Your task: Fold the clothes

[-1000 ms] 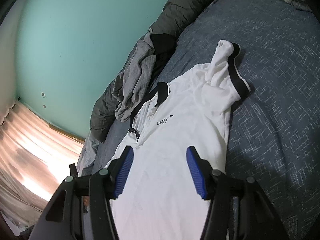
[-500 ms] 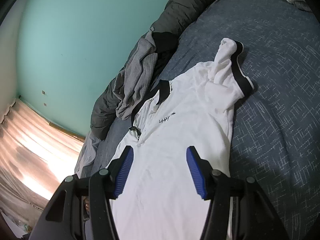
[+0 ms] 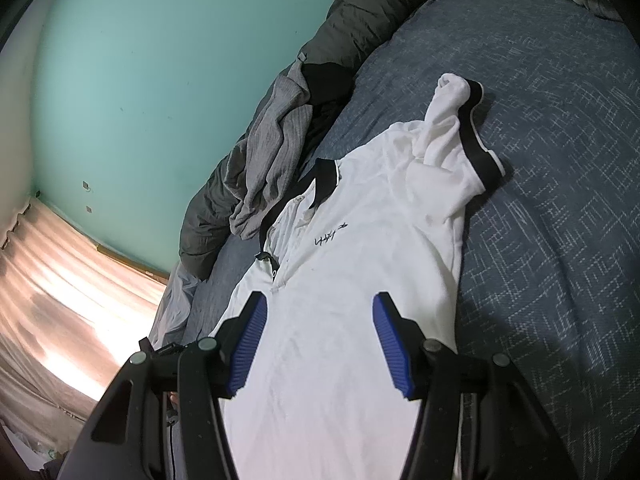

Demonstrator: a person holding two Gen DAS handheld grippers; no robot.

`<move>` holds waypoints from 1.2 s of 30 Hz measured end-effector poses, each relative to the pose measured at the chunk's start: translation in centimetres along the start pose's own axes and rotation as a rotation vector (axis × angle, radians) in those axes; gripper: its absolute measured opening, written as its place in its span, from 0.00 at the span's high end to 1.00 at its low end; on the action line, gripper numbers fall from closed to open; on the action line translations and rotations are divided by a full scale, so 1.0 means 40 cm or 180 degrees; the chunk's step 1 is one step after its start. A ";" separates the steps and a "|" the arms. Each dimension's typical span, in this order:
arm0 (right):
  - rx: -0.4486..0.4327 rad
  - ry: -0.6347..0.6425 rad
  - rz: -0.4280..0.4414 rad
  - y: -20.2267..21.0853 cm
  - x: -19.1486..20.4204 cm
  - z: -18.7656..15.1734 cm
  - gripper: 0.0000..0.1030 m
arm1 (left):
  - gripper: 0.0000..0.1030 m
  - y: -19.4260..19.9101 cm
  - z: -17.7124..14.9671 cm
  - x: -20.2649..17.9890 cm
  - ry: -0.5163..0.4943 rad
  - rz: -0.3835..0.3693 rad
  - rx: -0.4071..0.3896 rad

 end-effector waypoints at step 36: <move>0.0104 0.0054 -0.0042 -0.025 -0.014 -0.015 0.46 | 0.63 0.024 0.119 0.063 -0.0061 0.0660 -0.0203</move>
Point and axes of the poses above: each gripper's, at about its wrist camera, not at the fingertips, and y roughly against the way its jaws point, x to its left, z to its top, the point moved 8 cm from there along -y, roughly the way its jaws point, and after that the axes turned 2 degrees about z, right-handed, at the moved point
